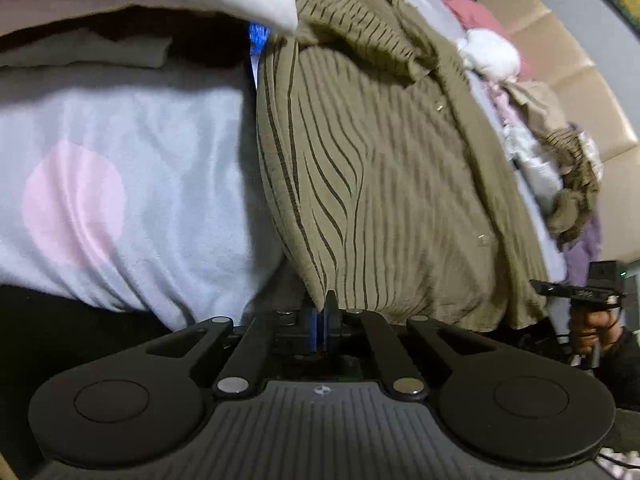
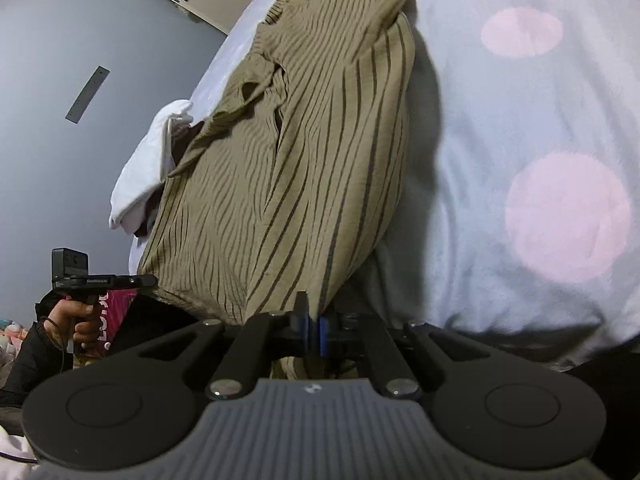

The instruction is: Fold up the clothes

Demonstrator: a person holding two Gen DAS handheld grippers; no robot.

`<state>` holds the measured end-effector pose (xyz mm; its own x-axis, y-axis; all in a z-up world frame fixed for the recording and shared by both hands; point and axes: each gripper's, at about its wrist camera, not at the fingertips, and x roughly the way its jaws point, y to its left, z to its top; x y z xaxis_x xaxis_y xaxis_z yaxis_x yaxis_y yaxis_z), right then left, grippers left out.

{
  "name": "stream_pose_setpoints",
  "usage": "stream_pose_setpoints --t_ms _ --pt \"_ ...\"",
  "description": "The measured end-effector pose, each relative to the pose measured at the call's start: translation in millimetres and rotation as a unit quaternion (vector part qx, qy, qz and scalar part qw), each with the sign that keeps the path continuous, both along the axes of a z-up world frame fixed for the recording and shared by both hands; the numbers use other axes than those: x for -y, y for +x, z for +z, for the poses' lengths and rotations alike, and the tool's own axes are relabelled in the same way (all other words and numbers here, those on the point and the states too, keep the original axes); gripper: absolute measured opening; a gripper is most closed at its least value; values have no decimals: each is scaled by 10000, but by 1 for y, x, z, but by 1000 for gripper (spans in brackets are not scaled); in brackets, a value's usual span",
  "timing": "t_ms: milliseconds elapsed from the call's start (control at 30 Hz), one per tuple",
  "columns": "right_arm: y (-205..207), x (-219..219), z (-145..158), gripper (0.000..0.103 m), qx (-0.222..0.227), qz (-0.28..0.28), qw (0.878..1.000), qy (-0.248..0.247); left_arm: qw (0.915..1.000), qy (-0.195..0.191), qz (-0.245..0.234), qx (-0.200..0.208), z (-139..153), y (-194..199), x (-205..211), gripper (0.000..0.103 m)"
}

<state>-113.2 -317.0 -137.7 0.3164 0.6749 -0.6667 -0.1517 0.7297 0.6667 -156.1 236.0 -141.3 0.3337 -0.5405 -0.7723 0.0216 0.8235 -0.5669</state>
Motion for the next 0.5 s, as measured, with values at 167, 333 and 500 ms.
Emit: stream_pose_setpoints --t_ms 167,333,500 --pt "-10 8 16 5 6 88 9999 148 9998 -128 -154 66 20 -14 -12 1" --pt "-22 18 31 5 21 121 9995 295 9986 -386 -341 155 34 -35 -13 0" --pt "-41 30 53 3 159 63 9990 407 9943 -899 -412 411 55 -50 -17 0"
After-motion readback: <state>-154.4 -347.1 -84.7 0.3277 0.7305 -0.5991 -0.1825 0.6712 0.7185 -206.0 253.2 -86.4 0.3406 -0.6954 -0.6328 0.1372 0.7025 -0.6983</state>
